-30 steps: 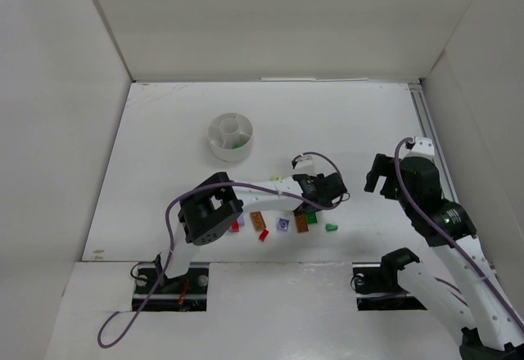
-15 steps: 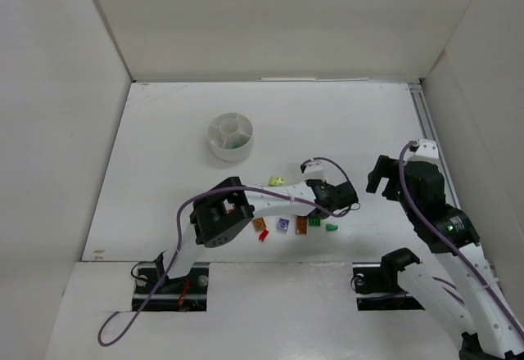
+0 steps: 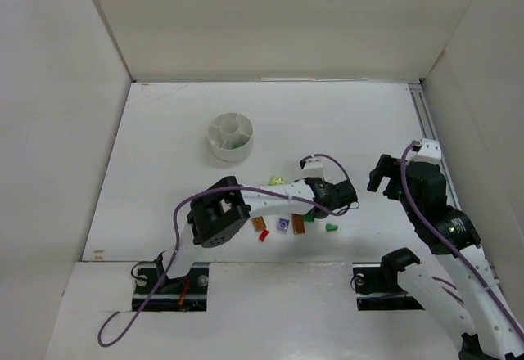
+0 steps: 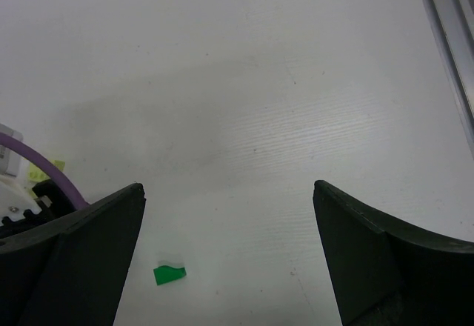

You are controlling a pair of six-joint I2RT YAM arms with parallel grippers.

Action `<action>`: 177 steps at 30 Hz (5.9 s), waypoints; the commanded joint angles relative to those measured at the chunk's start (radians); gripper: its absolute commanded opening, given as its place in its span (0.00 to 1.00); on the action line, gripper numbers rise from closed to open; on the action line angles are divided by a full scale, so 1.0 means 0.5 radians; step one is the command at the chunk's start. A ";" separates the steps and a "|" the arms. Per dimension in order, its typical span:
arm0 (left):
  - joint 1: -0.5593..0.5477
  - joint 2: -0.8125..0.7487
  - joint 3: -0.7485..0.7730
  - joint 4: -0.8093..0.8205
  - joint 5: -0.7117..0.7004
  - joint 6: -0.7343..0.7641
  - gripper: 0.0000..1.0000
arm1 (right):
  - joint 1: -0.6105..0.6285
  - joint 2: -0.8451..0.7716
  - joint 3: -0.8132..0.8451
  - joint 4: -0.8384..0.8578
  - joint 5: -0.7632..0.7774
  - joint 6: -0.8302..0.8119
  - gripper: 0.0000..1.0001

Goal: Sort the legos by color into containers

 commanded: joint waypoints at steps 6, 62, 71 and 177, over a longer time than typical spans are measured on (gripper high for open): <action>0.113 -0.418 0.138 -0.293 -0.483 -0.031 0.19 | -0.012 -0.021 -0.005 0.087 0.021 0.009 1.00; 0.917 -0.283 -0.049 -0.894 -2.205 -1.817 0.33 | -0.012 0.534 -0.131 0.940 -0.430 -0.393 1.00; 0.984 -0.237 -0.058 -0.894 -2.186 -1.961 0.38 | -0.012 0.534 -0.131 0.940 -0.430 -0.411 1.00; 0.938 -2.913 -1.700 -0.041 0.277 0.245 1.00 | 0.924 2.588 1.694 0.974 -0.531 -0.503 0.27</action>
